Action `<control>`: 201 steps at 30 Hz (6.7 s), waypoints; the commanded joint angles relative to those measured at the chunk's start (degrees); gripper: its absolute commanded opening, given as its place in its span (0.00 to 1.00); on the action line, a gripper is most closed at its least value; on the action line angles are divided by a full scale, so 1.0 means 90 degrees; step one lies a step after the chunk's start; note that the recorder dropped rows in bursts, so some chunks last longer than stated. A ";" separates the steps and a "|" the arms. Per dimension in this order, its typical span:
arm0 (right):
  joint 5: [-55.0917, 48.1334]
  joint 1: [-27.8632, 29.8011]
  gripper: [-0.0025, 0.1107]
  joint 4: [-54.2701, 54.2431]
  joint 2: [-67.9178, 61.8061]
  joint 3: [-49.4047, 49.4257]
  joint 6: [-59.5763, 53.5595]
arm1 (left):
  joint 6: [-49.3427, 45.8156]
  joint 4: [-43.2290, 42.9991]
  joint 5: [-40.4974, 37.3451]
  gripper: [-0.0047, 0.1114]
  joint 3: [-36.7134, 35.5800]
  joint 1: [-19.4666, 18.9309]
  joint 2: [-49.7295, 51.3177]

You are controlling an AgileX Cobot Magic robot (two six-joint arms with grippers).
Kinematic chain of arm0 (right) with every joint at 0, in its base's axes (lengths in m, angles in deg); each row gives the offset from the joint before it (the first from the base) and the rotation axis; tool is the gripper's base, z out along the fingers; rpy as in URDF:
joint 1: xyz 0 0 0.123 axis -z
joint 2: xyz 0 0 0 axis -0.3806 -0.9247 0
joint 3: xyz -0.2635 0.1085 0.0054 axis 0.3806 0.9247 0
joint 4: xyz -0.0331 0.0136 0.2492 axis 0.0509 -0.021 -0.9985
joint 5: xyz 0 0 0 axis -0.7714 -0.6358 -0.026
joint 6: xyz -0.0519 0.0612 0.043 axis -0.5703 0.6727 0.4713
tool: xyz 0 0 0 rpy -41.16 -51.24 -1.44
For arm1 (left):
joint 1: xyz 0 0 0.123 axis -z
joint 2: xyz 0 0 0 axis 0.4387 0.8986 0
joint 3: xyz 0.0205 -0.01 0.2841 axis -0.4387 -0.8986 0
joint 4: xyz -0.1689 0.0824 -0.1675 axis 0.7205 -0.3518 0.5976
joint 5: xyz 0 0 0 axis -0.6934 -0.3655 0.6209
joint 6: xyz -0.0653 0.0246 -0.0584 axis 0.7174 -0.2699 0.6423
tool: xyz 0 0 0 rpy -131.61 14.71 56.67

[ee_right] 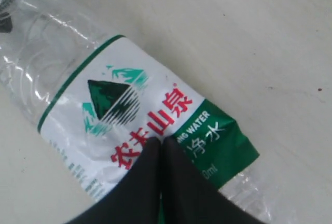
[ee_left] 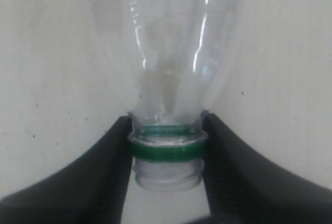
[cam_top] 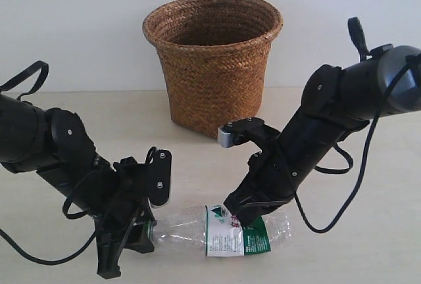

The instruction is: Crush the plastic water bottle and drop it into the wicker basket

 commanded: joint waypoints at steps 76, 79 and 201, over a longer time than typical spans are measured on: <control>-0.1209 -0.0453 0.02 -0.0688 -0.1670 -0.1590 0.1261 | 0.0309 -0.0005 -0.0057 0.08 0.0023 0.0028 0.0010; -0.1209 -0.0453 0.02 -0.0646 -0.1762 -0.1590 0.1261 | 0.0309 -0.0005 -0.0057 0.08 0.0023 0.0028 0.0010; -0.1712 0.2466 0.02 0.2848 0.2512 -0.0039 0.3052 | 0.6699 -0.4666 -0.4714 0.08 0.4454 -0.0600 -0.1455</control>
